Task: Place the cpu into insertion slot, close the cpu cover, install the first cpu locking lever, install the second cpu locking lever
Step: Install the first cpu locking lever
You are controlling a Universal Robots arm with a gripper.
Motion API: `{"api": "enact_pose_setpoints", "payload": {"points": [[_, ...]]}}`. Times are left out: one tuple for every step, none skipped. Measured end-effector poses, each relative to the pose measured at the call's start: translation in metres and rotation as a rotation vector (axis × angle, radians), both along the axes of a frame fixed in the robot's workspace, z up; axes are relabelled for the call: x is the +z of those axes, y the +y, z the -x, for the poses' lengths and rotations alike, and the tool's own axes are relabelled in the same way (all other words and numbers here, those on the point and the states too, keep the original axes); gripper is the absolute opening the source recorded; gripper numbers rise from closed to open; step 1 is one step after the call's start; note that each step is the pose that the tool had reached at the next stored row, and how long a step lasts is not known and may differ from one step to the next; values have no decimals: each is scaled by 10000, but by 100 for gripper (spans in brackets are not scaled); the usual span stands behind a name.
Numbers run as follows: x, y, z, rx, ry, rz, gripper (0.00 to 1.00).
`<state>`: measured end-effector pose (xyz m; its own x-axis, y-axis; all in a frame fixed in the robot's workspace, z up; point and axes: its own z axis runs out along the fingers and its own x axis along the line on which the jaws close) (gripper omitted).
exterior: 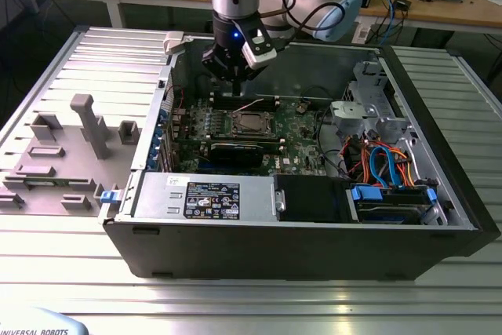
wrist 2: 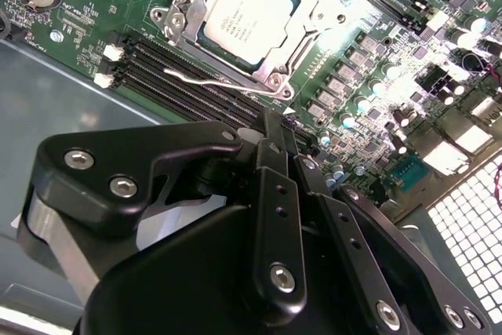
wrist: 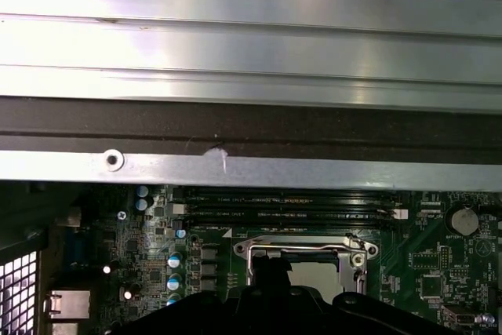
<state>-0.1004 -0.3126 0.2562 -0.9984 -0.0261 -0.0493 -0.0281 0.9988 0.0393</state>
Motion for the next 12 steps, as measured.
{"api": "enact_pose_setpoints", "payload": {"points": [[0,0,-4,0,0,0,11],[0,0,-4,0,1,0,11],[0,0,-4,0,0,0,11],[0,0,-4,0,0,0,11],[0,0,-4,0,0,0,11],[0,0,-4,-1,0,0,11],[0,0,-5,0,0,0,11],[0,0,-6,0,0,0,11],[-1,0,-9,2,-1,-2,11],[-2,0,-13,2,-1,-1,11],[-4,1,-23,0,1,0,11],[-7,0,-28,1,1,0,11]]}}
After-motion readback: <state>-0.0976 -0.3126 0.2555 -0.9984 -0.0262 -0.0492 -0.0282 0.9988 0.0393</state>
